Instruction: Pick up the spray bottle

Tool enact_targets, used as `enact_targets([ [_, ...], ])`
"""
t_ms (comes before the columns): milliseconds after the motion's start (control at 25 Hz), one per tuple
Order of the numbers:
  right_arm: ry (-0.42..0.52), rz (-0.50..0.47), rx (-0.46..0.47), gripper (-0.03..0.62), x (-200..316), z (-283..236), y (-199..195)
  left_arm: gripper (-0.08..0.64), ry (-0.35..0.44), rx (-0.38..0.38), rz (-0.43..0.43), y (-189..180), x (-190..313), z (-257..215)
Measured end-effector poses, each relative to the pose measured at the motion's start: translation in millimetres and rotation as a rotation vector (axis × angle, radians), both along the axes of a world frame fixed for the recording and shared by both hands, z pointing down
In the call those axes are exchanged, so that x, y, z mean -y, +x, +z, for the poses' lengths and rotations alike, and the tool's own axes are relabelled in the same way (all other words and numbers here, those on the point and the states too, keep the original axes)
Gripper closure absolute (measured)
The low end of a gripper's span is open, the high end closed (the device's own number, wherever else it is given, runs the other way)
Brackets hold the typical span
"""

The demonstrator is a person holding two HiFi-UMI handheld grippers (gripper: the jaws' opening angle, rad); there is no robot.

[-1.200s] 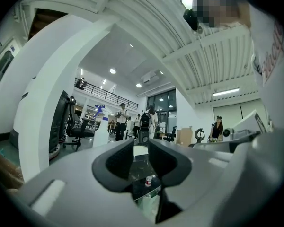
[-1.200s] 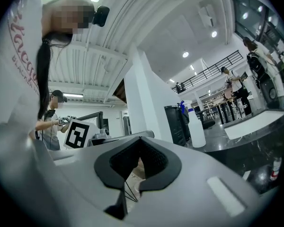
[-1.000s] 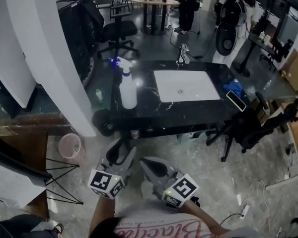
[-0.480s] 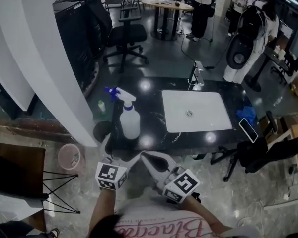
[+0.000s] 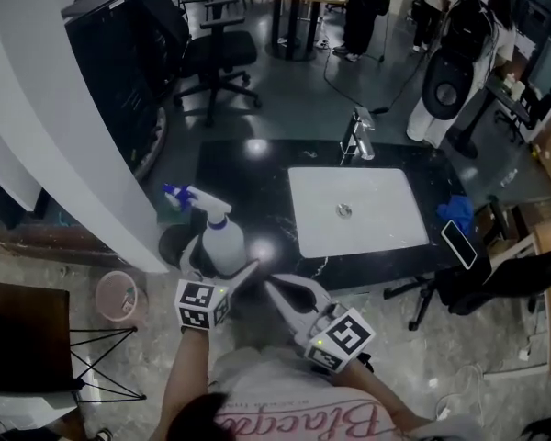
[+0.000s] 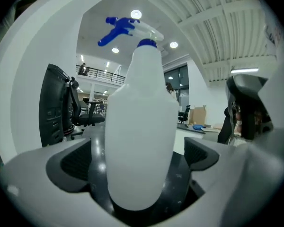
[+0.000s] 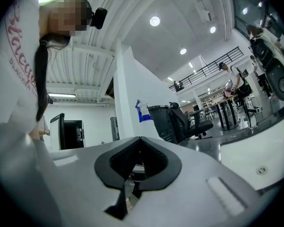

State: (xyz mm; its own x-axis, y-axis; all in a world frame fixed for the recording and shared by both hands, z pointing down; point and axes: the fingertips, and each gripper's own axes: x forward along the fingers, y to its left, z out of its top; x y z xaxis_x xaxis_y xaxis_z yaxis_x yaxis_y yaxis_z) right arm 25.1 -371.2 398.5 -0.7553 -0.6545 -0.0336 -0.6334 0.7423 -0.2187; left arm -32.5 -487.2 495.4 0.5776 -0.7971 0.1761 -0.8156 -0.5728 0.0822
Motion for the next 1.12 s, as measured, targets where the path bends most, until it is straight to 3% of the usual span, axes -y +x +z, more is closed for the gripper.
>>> enact_targets([
  [320, 0.020, 0.041, 0.013, 0.591, 18.4, -6.2, 5.5, -0.014, -0.029, 0.056, 0.040, 16.1, 16.0, 14.2],
  [400, 0.017, 0.046, 0.000, 0.592, 19.8, -4.7, 5.3, 0.077, -0.021, 0.068, 0.055, 18.9, 15.5, 14.2],
  [600, 0.023, 0.068, -0.006, 0.591, 21.3, -7.3, 7.0, 0.132, -0.016, 0.044, 0.079, 18.7, 16.0, 10.3],
  [840, 0.038, 0.068, -0.013, 0.591, 20.1, -9.0, 2.5, 0.135, 0.037, 0.071, 0.105, 20.3, 7.0, -1.1],
  [1120, 0.057, 0.083, -0.009, 0.592, 23.2, -15.5, -7.8, 0.135, 0.088, 0.034, 0.134, 14.8, -9.7, -40.8],
])
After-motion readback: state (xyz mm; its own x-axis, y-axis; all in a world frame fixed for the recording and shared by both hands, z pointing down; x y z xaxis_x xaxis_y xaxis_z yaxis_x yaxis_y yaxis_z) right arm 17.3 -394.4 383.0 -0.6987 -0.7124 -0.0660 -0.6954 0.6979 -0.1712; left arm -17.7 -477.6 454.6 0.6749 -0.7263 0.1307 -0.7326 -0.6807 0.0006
